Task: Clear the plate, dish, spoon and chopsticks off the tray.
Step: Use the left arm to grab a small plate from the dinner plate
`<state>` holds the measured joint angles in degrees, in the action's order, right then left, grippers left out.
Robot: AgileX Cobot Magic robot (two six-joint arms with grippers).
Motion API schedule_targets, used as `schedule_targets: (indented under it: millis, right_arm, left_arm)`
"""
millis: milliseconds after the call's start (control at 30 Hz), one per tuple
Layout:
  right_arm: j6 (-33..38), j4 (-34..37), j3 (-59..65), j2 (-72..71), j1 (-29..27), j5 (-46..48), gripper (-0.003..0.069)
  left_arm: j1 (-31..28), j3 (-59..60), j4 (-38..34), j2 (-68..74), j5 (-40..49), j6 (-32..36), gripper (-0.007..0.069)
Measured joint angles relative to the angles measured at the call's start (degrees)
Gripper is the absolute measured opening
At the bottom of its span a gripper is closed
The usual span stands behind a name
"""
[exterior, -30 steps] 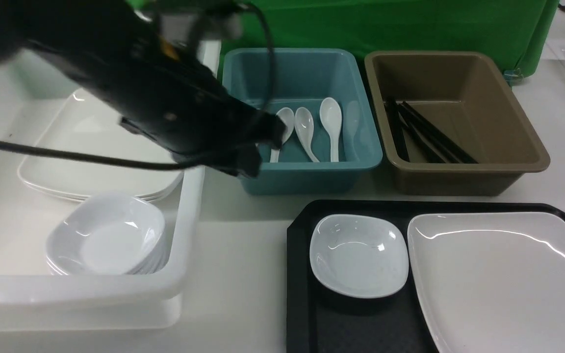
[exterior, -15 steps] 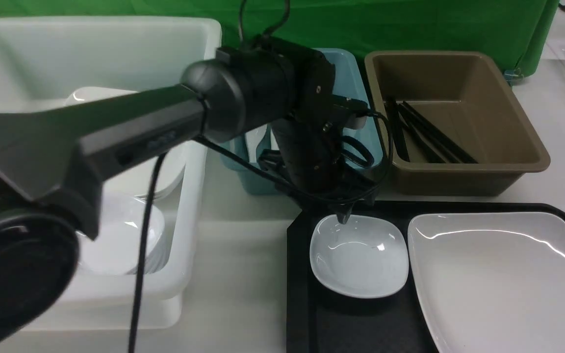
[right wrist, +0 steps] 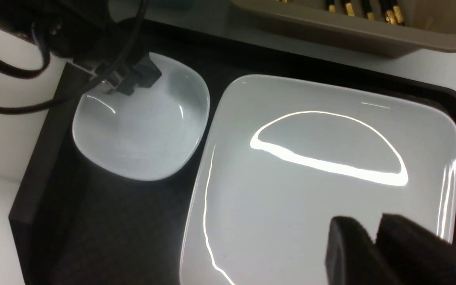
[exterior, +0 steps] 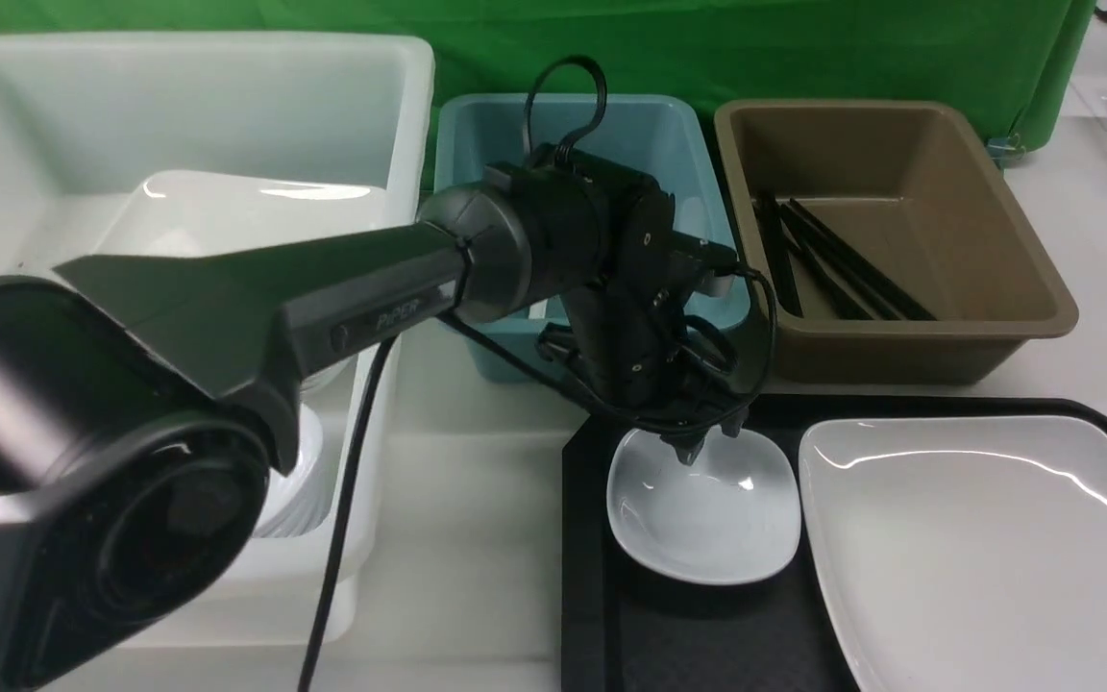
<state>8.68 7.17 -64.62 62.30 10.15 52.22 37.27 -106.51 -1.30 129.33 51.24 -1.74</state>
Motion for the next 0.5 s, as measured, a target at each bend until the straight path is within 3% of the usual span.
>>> schedule_targets:
  millis: [167,300,500]
  right_arm:
    - [0.01,0.0,0.0,0.0,0.0,-0.46,0.0143]
    - [0.06,0.0,0.0,0.0,0.0,-0.7,0.0143]
    - [0.06,0.0,0.0,0.0,0.0,-0.87,0.0143]
  left_arm:
    - [0.0,-0.18,-2.18,1.16,1.67,0.92,0.0392]
    - [-0.17,-0.58,-3.08,0.77,5.1,0.4,0.019]
    - [-0.11,-0.58,-2.15,-2.18,8.62,-0.1,0.0101]
